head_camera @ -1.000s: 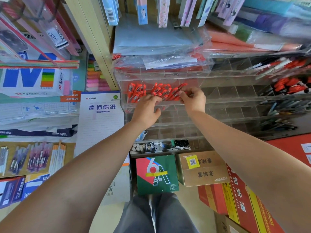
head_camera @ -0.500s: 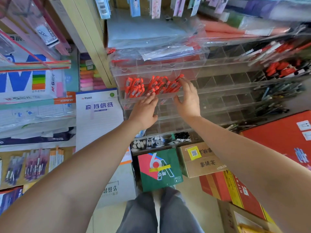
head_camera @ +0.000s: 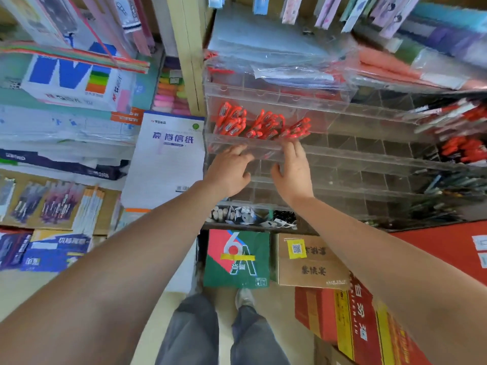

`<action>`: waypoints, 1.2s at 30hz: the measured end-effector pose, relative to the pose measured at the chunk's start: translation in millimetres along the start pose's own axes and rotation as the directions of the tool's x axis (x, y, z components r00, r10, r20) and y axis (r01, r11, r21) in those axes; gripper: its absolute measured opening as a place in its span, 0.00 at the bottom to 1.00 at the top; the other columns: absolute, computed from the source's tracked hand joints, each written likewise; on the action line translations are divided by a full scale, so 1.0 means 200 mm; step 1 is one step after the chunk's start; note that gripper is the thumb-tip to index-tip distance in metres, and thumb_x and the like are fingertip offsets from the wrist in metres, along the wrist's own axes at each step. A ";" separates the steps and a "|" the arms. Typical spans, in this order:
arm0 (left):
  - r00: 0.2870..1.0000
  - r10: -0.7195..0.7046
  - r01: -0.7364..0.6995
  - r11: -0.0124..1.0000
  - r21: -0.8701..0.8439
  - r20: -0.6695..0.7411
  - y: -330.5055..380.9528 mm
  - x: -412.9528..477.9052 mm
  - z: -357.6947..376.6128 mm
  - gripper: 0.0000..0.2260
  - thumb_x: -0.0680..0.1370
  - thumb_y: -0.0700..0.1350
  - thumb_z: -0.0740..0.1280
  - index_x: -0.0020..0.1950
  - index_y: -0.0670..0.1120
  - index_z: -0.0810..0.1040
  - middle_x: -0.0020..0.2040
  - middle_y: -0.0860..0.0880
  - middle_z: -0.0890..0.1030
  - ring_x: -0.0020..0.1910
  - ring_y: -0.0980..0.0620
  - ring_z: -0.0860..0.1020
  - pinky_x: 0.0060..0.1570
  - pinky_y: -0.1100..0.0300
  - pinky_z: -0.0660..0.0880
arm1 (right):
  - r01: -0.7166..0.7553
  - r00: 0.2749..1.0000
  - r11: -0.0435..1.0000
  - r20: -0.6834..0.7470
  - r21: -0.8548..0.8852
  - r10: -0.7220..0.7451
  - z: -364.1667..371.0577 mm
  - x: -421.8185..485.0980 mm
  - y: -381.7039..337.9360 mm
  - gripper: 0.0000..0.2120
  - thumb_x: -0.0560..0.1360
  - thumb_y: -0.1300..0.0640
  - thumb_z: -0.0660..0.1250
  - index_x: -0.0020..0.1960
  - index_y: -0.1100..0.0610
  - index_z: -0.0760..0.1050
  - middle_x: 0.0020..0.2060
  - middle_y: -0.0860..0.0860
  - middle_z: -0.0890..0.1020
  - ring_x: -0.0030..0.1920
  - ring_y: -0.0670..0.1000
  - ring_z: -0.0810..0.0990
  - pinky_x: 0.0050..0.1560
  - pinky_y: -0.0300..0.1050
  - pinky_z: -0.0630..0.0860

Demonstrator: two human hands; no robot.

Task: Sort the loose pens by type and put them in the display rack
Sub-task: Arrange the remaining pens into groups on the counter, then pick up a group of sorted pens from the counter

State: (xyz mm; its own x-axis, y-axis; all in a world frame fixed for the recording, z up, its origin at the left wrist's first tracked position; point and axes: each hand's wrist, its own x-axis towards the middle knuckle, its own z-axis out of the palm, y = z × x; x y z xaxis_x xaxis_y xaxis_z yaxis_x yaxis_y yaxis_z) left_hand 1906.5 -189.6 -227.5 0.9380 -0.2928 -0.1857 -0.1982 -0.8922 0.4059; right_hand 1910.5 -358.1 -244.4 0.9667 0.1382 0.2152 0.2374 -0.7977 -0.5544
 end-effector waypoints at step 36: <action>0.635 -0.773 0.742 0.610 -0.277 0.000 -3.33 -2.38 -0.26 0.12 0.80 0.44 0.61 0.62 0.45 0.76 0.57 0.43 0.78 0.59 0.42 0.75 0.55 0.53 0.72 | 0.118 0.522 0.975 0.824 0.188 -0.222 2.74 -0.39 -2.92 0.12 0.78 0.62 0.58 0.56 0.56 0.77 0.41 0.50 0.80 0.43 0.55 0.80 0.45 0.47 0.74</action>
State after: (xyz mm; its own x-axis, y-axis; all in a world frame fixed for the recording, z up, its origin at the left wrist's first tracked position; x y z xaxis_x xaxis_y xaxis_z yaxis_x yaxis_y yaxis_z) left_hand 1606.2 561.2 -363.5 0.7488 0.5034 -0.4312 0.6541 -0.6665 0.3576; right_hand 1749.0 417.8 -378.3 0.5301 0.7325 -0.4272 0.3630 -0.6513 -0.6664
